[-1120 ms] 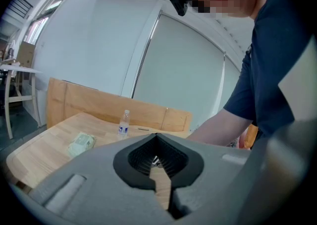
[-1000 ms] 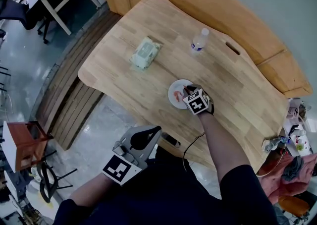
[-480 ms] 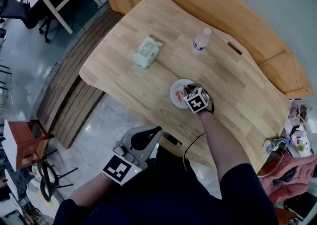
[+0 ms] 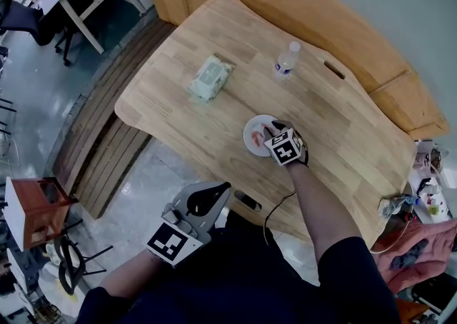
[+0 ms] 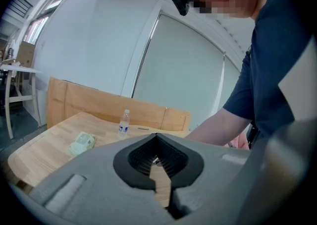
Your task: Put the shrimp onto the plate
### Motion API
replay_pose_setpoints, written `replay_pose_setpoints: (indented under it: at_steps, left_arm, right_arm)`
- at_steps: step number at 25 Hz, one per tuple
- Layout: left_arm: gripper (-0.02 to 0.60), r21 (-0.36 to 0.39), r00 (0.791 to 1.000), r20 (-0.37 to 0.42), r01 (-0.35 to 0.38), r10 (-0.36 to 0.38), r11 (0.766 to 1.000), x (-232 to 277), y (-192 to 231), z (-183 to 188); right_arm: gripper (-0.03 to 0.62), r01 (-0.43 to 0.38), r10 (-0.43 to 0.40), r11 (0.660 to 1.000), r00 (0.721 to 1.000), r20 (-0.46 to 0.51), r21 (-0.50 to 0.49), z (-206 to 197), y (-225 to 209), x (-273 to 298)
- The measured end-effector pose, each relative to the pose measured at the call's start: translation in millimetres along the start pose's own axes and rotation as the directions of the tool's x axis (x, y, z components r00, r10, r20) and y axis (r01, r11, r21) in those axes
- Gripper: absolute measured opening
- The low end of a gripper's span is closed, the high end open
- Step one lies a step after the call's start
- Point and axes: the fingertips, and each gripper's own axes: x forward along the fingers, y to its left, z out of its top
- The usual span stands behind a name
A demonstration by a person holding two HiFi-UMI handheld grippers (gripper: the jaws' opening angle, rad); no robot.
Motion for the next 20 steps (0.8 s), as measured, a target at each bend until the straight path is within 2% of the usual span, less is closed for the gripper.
replay_pose_setpoints:
  at_steps: [8,14,20]
  left_arm:
    - [0.005,0.024,0.998,0.019,0.056,-0.057,0.998,-3.1,-10.2,8.6]
    - [0.005,0.056,0.993,0.022,0.113,-0.115,0.992,-7.5,-23.1,13.7]
    - [0.005,0.098,0.984,0.006,0.174,-0.176,0.98,-15.7,-34.5,9.5]
  right_arm:
    - [0.114,0.037,-0.052,0.994,0.988,0.143,0.108,15.5,10.2,-59.3]
    - [0.114,0.032,-0.073,0.98,0.975,0.208,0.194,8.7,47.6,-108.0]
    - [0.112,0.01,-0.09,0.967,0.949,0.301,0.256,21.6,85.2,-161.8]
